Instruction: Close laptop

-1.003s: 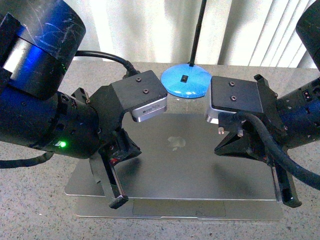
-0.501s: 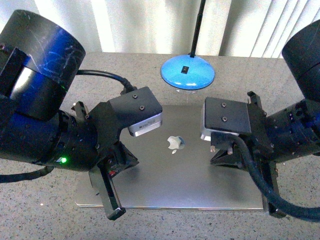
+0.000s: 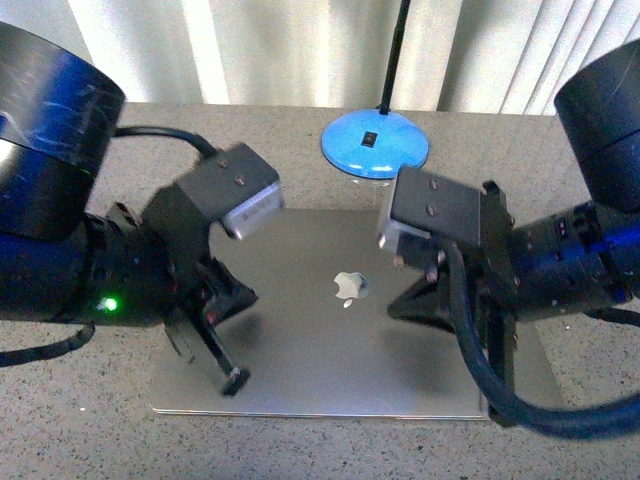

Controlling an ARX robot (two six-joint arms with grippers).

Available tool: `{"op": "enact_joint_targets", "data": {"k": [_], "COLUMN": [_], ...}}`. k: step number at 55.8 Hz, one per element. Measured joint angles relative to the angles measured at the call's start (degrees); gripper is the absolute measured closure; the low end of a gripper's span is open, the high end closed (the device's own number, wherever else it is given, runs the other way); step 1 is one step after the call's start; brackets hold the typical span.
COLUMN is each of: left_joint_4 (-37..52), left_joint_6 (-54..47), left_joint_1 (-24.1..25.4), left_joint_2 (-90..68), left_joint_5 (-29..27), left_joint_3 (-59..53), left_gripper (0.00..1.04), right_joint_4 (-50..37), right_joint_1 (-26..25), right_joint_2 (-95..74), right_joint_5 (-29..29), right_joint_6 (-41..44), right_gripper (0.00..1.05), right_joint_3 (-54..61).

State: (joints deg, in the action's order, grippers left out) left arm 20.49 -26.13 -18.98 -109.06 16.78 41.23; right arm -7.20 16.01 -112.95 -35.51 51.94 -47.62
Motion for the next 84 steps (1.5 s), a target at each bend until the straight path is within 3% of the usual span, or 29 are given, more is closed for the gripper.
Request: {"op": "enact_joint_targets", "data": {"k": [9, 16, 23, 29, 40, 44, 47, 51, 53, 56, 61, 70, 79, 84], "left_joint_4": [9.53, 17.20, 17.70, 14.21, 13.99, 13.99, 18.86, 33.83, 41.44, 45.46, 46.34, 44.85, 41.75, 39.17], "left_joint_6": [13.73, 29.38, 44.11, 55.28, 60.59, 61.00, 58.45, 50.21, 43.47, 37.77, 31.87, 28.04, 27.12, 26.93], "left_joint_1": [2.47, 5.88, 10.16, 13.73, 13.81, 13.77, 13.40, 13.25, 13.29, 13.59, 14.25, 15.06, 18.49, 18.88], "left_joint_2": [3.93, 8.76, 13.90, 18.78, 19.76, 19.74, 18.47, 16.15, 15.80, 17.66, 23.61, 30.77, 37.35, 42.12], "left_joint_5": [-1.90, -4.76, -10.03, -10.69, -10.12, -10.16, -13.57, -20.06, -21.40, -21.53, -21.38, -20.28, -17.16, -16.96], "left_joint_3": [-3.34, -6.71, -9.11, -10.34, -10.38, -10.38, -11.63, -15.74, -18.75, -21.03, -23.61, -28.61, -32.61, -34.53], "left_gripper": [1.01, 1.01, 1.00, 0.83, 0.51, 0.35, 0.34, 0.45, 0.52, 0.61, 0.75, 1.02, 1.01, 1.01], "right_joint_4": [-11.67, -23.37, -24.83, -24.81, -24.72, -24.72, -25.70, -41.20, -47.19, -54.58, -59.43, -60.37, -59.52, -58.34], "right_joint_1": [-0.72, -2.75, -5.62, -7.06, -6.25, -6.19, -6.14, -5.57, -5.53, -6.01, -7.15, -8.92, -10.43, -11.15], "right_joint_2": [3.72, 7.32, 10.67, 11.69, 11.69, 11.69, 11.54, 10.36, 10.36, 11.10, 14.93, 22.82, 29.49, 33.68], "right_joint_5": [0.90, 9.40, 21.22, 23.39, 22.69, 22.80, 24.26, 36.96, 41.05, 43.95, 44.19, 42.47, 40.94, 40.19], "right_joint_6": [-13.33, -30.03, -48.54, -60.06, -65.16, -65.72, -65.64, -60.41, -58.58, -55.82, -53.83, -52.48, -52.00, -51.91], "right_gripper": [1.02, 1.00, 0.81, 0.63, 0.31, 0.17, 0.10, 0.20, 0.25, 0.34, 0.48, 0.75, 1.02, 1.02], "right_joint_3": [0.55, 0.33, 0.17, 0.42, 0.74, 0.76, 1.03, 5.68, 8.26, 12.22, 17.42, 25.31, 31.87, 34.73]}}
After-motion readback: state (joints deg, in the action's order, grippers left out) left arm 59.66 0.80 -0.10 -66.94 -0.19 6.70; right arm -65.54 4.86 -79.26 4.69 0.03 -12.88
